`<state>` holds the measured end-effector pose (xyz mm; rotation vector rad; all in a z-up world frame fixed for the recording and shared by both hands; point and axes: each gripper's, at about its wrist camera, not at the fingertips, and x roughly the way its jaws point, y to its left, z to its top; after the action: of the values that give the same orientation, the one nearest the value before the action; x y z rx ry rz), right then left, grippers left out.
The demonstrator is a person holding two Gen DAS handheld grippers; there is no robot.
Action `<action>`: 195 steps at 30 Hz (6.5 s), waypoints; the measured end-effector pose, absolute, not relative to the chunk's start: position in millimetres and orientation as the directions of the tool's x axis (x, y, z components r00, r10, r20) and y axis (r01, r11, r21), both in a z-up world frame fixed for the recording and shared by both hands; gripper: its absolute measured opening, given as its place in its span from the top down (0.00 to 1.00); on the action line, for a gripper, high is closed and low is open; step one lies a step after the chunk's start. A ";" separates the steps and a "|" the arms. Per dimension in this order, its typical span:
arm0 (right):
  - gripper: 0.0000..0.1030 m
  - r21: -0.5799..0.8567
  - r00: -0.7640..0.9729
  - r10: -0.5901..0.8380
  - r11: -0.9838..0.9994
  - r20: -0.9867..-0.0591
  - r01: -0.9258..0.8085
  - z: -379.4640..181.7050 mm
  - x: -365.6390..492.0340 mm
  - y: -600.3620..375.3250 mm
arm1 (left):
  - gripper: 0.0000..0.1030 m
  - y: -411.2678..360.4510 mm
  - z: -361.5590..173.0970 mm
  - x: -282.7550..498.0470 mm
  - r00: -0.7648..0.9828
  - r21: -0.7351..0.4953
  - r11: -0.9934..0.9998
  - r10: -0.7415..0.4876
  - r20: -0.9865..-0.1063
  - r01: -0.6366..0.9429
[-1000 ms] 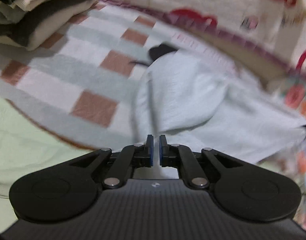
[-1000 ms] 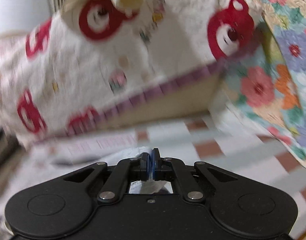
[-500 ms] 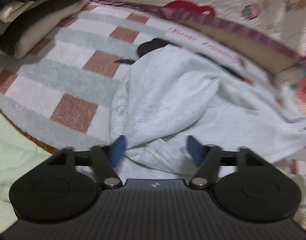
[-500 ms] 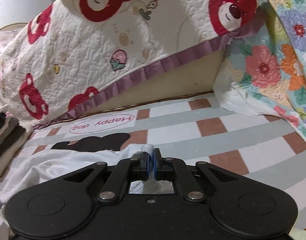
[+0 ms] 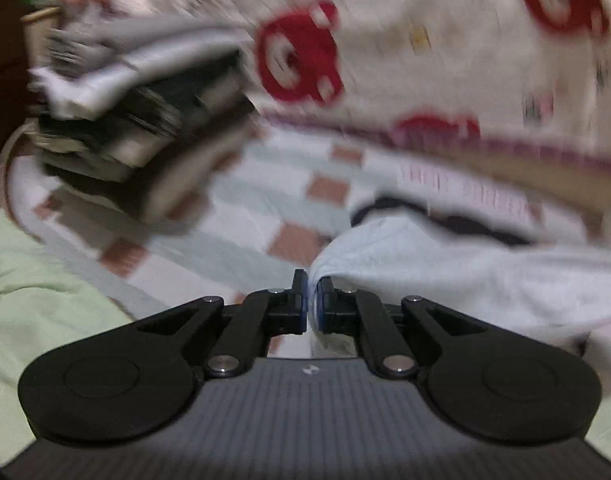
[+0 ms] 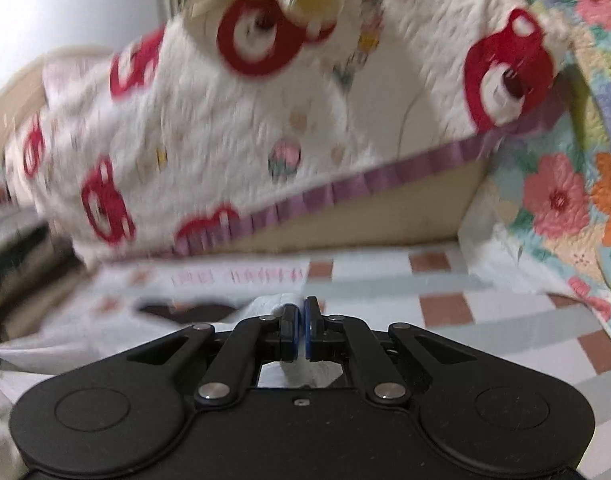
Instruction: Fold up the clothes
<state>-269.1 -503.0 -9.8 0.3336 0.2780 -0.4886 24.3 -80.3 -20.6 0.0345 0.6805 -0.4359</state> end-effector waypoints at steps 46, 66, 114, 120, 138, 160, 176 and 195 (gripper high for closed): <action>0.99 0.374 0.901 -0.286 0.837 -0.325 0.400 -59.8 -310.9 -520.7 | 0.95 -38.6 -64.7 20.1 0.590 -0.177 0.899 -0.400 -0.701 0.400; 0.99 0.179 0.865 -0.315 0.896 -0.390 0.406 -40.0 -277.1 -526.9 | 0.50 -15.7 -106.4 9.9 0.388 -0.301 0.785 -0.551 -0.739 0.541; 0.92 0.168 0.834 -0.214 0.926 -0.509 0.339 -102.2 -287.7 -532.6 | 0.64 14.4 -135.0 -17.1 0.492 -0.189 0.927 -0.335 -0.804 0.323; 0.90 0.176 0.828 -0.186 0.930 -0.529 0.322 -111.2 -286.7 -536.6 | 0.84 7.2 -125.4 -14.5 0.460 -0.270 0.878 -0.443 -0.769 0.395; 0.98 0.291 0.820 -0.119 0.898 -0.561 0.330 -135.0 -260.8 -546.7 | 0.54 -5.7 -126.9 -14.4 0.340 -0.246 0.816 -0.465 -0.817 0.524; 0.98 0.321 0.911 -0.147 0.904 -0.386 0.282 -26.2 -318.0 -512.5 | 0.96 -14.6 -42.8 -55.9 0.775 0.030 0.908 -0.339 -0.534 0.418; 0.98 0.330 0.883 -0.101 0.903 -0.458 0.274 -21.7 -362.1 -482.3 | 0.89 50.3 -8.0 -64.2 0.582 -0.202 0.834 -0.511 -0.632 0.513; 0.98 0.197 0.905 -0.157 0.948 -0.395 0.251 19.9 -286.2 -510.8 | 0.47 -30.2 -134.5 -26.4 0.333 -0.062 0.667 -0.448 -0.829 0.743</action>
<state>-286.2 -510.8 19.9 0.2472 0.3853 -0.2129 -26.4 -30.2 -134.5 0.3579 0.9463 -0.7992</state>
